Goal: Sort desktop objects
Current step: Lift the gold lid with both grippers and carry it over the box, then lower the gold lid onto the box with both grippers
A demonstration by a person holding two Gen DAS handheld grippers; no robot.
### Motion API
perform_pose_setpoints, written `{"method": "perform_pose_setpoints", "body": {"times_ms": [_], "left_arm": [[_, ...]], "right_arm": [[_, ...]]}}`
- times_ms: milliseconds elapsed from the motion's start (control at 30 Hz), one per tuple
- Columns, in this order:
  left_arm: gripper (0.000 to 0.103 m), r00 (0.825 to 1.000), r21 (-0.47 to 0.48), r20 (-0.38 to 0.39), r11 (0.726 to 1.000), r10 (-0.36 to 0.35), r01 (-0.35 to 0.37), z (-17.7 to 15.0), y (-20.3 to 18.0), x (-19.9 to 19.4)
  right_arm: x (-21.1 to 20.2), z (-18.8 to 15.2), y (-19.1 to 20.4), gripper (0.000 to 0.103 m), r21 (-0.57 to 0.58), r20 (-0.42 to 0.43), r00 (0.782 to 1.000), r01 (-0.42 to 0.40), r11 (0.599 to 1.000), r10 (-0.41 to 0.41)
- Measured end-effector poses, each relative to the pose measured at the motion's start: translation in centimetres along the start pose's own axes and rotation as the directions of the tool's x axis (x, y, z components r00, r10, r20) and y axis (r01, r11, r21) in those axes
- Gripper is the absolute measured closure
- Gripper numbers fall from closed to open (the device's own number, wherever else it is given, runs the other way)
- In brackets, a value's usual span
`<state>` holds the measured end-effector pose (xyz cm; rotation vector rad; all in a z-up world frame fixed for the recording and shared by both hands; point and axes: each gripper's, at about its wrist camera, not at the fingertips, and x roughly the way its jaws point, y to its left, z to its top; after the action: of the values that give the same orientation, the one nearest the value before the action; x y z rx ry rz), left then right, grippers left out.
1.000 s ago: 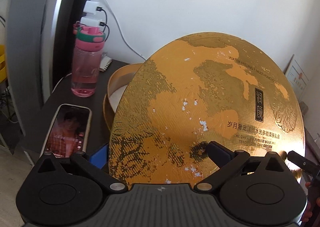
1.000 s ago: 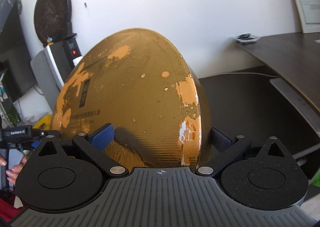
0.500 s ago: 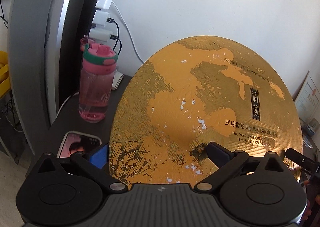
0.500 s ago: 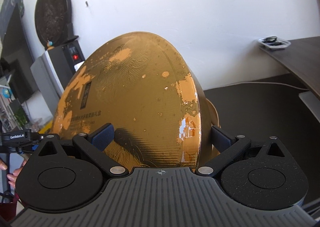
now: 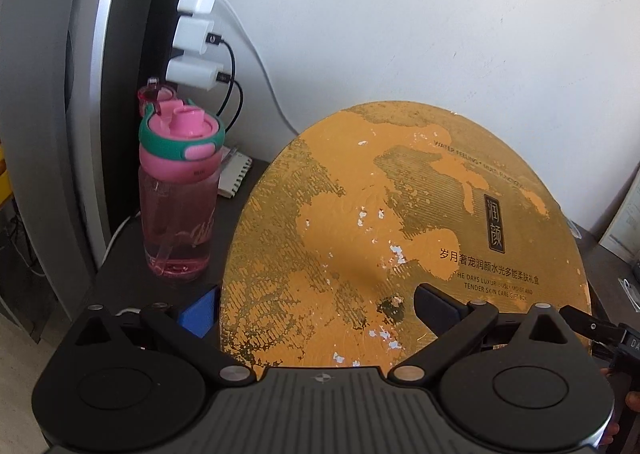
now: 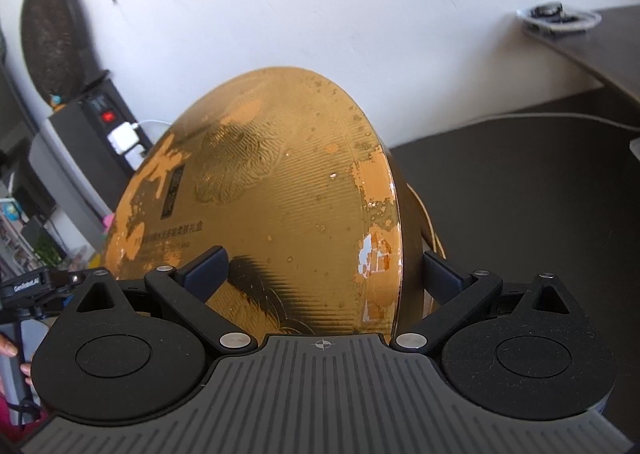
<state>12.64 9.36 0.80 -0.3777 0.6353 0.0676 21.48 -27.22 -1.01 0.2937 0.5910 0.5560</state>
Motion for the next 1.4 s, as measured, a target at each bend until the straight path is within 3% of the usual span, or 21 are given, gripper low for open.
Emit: {"method": "perform_pose_setpoints", "body": {"times_ms": [700, 1000, 1233, 1400], "left_arm": [[0.003, 0.997, -0.036, -0.070, 0.999, 0.026, -0.029, 0.8, 0.1, 2.4], [0.003, 1.000, 0.005, -0.024, 1.000, 0.016, -0.016, 1.1, -1.0, 0.9], [0.003, 0.999, 0.018, -0.040, 0.999, 0.036, -0.035, 1.2, -1.4, 1.6], [0.003, 0.999, 0.041, -0.024, 0.998, 0.037, -0.036, 1.0, -1.4, 1.3]], "right_arm": [[2.9, 1.7, -0.1, 0.002, 0.059, -0.077, 0.994, 0.085, 0.995, -0.080], [2.4, 1.6, -1.2, 0.002, 0.126, -0.061, 0.997, 0.064, 0.990, -0.056], [3.6, 1.9, -1.9, 0.002, 0.162, -0.128, 0.990, 0.083, 0.983, -0.062], [3.6, 1.6, -1.8, 0.002, 0.163, -0.126, 0.990, 0.087, 0.983, -0.066]]}}
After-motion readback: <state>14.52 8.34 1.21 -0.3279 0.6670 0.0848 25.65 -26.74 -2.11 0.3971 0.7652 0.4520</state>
